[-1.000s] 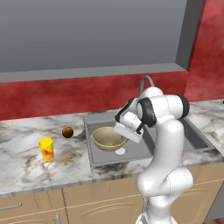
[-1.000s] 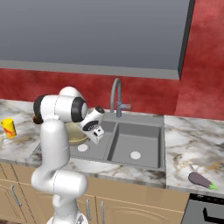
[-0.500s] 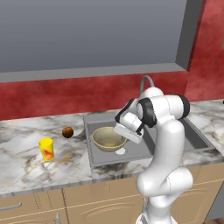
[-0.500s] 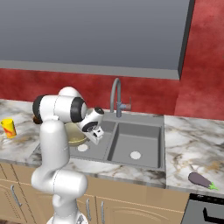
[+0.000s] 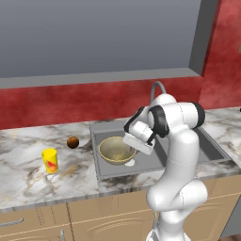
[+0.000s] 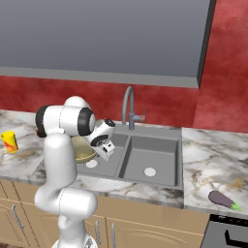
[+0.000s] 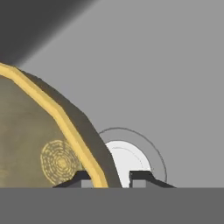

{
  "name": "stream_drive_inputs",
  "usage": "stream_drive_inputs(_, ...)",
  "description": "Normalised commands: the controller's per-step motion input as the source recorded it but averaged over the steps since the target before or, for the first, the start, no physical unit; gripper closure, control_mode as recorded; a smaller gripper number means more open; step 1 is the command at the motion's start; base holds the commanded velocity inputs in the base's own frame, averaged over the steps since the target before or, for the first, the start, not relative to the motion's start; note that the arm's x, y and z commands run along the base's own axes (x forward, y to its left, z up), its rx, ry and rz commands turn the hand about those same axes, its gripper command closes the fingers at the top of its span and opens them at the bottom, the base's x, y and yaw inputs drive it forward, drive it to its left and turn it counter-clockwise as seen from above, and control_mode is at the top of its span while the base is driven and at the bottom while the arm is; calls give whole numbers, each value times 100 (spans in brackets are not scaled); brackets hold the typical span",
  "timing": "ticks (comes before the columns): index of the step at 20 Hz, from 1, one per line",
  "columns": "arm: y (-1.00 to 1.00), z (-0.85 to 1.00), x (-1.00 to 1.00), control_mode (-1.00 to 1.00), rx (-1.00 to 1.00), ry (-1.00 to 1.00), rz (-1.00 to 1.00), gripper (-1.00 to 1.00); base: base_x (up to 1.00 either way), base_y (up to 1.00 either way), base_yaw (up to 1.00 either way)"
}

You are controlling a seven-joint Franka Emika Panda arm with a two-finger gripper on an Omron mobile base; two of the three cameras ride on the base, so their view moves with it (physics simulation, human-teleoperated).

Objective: Remove the eggplant and orange from the sink. Then move the bowl and cup from the counter to the sink for washing.

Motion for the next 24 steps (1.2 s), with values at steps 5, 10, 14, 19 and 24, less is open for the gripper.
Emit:
stream_drive_inputs(5, -3, 11, -13, -100, 0, 0, 0, -100, 0, 0, 0)
stream_drive_inputs(10, -3, 23, -15, -100, 0, 0, 0, -100, 0, 0, 0)
stream_drive_inputs(14, -2, 35, -17, -100, 0, -1, 0, -100, 0, 0, 0)
stream_drive_inputs(19, 3, 41, -28, -100, -3, -5, 0, -100, 0, 0, 0)
stream_drive_inputs(24, 5, 44, -23, -100, -12, 0, 7, -100, 0, 0, 0)
